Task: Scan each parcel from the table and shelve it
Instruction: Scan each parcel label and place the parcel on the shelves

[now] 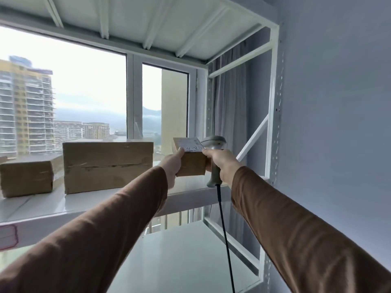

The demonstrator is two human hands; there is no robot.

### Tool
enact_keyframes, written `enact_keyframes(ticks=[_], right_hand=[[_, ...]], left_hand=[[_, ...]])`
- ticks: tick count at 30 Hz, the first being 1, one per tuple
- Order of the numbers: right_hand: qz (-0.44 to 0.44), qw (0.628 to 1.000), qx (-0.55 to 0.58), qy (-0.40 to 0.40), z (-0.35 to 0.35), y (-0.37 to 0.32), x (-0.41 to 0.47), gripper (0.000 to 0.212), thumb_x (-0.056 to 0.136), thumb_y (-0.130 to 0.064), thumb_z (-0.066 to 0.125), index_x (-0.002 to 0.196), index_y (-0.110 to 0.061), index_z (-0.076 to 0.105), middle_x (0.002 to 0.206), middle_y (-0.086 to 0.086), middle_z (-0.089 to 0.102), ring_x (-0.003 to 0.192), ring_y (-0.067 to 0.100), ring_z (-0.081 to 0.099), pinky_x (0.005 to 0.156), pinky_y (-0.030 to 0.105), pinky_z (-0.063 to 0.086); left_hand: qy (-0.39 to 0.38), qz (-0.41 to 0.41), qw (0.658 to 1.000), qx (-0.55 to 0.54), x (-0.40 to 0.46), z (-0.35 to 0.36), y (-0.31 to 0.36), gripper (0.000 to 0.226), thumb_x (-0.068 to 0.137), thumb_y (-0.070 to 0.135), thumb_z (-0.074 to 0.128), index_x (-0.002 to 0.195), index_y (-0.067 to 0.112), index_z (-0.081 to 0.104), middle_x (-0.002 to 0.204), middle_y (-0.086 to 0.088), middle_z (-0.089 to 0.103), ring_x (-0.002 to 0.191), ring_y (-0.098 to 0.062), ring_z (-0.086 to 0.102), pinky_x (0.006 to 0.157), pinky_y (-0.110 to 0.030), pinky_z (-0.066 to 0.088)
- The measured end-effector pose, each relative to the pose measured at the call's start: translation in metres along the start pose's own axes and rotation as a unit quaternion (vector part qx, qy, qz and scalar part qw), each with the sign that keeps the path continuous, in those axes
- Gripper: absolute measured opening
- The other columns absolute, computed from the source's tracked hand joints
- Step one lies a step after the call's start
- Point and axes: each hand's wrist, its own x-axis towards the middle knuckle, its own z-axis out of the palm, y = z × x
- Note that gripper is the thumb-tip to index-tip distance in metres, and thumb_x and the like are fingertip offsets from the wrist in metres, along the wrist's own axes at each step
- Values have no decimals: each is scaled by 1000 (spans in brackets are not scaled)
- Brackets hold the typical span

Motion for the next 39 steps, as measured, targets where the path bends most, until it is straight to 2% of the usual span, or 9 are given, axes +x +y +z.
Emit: enact_keyframes(ticks=[3,8,13,18,25,28,32,36,39], right_hand=[[19,1000,-1,-25,12,7,31,31,94,-16,73,121,0,70,115,19,75,91,30,70,95,44,60],[42,997,-1,-68,29,9,60,23,99,-11,65,119,-1,69,90,11,70,75,22,67,74,35,58],[55,995,-26,-82,40,10,71,9,100,-11,64,97,-3,66,88,11,65,73,22,64,67,33,56],[68,991,-65,-91,50,8,77,10,97,-14,69,95,-4,68,89,10,67,72,22,65,60,32,55],[74,992,-63,-81,50,10,82,20,98,-15,68,80,-7,63,75,7,58,63,18,57,58,28,52],[63,994,-69,-56,49,11,84,20,95,-20,73,93,-2,65,77,11,57,63,20,55,67,33,52],[20,999,-37,-4,41,10,83,45,92,-21,76,127,4,63,91,13,60,84,26,59,94,38,55],[-23,999,-26,34,19,3,66,52,91,-18,75,135,3,59,100,11,56,91,26,54,90,36,47],[-61,994,-26,90,-8,2,42,44,90,-17,76,128,1,64,94,9,59,81,23,57,86,38,50]], left_hand=[[25,-15,999,20,29,-4,-6,47,105,53,49,124,12,57,122,-11,67,123,-27,62,114,-41,45],[24,-1,999,48,61,-15,-13,59,108,48,45,149,5,48,125,-10,55,120,-30,58,116,-51,44],[61,-25,995,76,83,-22,-24,67,108,53,41,148,1,48,139,-17,60,128,-34,58,116,-48,43],[74,-16,991,111,101,-27,-30,71,108,54,34,154,0,41,151,-20,52,139,-35,50,120,-44,37],[98,16,980,172,103,-21,-27,66,111,45,33,165,9,16,155,-20,45,141,-36,46,119,-42,35],[109,9,975,196,102,-21,-27,68,111,47,33,164,5,20,160,-21,40,145,-36,43,120,-40,33],[123,52,972,192,89,-16,-23,75,109,43,41,162,-2,11,168,-22,24,155,-36,25,126,-48,22],[125,192,947,226,56,3,-7,76,110,36,43,165,3,1,174,-12,-1,161,-24,-3,131,-38,1],[68,258,944,195,28,27,-1,74,110,37,43,166,12,3,175,-3,-1,161,-17,-3,131,-37,1]])
